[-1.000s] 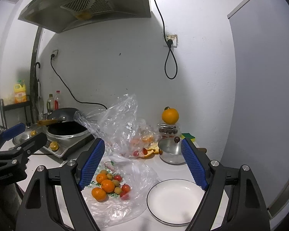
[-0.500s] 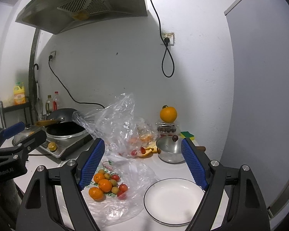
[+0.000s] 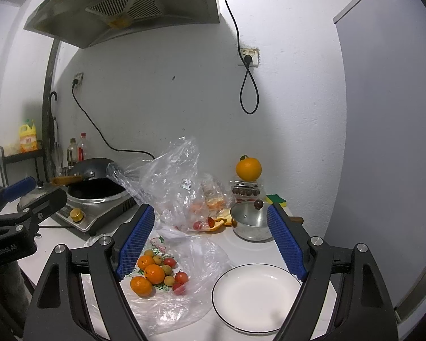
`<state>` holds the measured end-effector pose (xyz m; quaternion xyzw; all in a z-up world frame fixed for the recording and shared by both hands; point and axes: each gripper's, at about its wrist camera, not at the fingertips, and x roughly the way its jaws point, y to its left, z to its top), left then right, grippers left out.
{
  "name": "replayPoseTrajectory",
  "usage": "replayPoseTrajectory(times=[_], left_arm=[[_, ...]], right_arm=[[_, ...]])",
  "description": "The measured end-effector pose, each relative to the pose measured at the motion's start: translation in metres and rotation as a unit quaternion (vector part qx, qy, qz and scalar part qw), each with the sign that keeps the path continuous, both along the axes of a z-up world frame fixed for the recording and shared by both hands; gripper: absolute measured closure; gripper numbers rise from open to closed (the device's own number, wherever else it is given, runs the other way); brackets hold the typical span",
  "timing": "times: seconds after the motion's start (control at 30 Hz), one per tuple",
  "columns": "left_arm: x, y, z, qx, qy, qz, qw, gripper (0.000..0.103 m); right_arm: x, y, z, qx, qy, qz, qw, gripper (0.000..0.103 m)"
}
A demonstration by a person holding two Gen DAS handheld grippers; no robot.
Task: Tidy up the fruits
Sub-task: 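Reach the right gripper down and grasp an orange on the bag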
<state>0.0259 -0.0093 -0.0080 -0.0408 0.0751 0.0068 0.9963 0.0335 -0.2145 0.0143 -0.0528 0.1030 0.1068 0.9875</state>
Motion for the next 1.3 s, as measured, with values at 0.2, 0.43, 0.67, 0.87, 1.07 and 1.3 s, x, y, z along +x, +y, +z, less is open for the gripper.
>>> replayPoseTrajectory(times=[0.2,0.43,0.67,0.87,1.07,1.3], left_arm=[[0.003,0.006,-0.005,-0.001,0.009,0.002,1.0000,0.005],[0.011,0.020,-0.025,-0.004,0.035,0.011,0.9993,0.005],[0.023,0.037,-0.057,-0.014,0.081,0.016,0.9965,0.005],[0.035,0.050,-0.076,-0.022,0.105,0.016,0.9941,0.005],[0.046,0.059,-0.096,-0.023,0.135,0.009,0.9905,0.006],[0.052,0.072,-0.116,-0.030,0.162,0.002,0.9863,0.006]], right_arm=[[0.004,0.005,-0.005,-0.009,0.006,0.002,1.000,0.019],[0.018,0.018,-0.020,-0.020,0.031,0.010,0.999,0.019],[0.037,0.039,-0.047,-0.036,0.076,0.031,0.996,0.021],[0.057,0.057,-0.072,-0.047,0.118,0.045,0.991,0.028],[0.073,0.080,-0.099,-0.060,0.158,0.060,0.984,0.031],[0.089,0.106,-0.132,-0.068,0.212,0.087,0.971,0.032]])
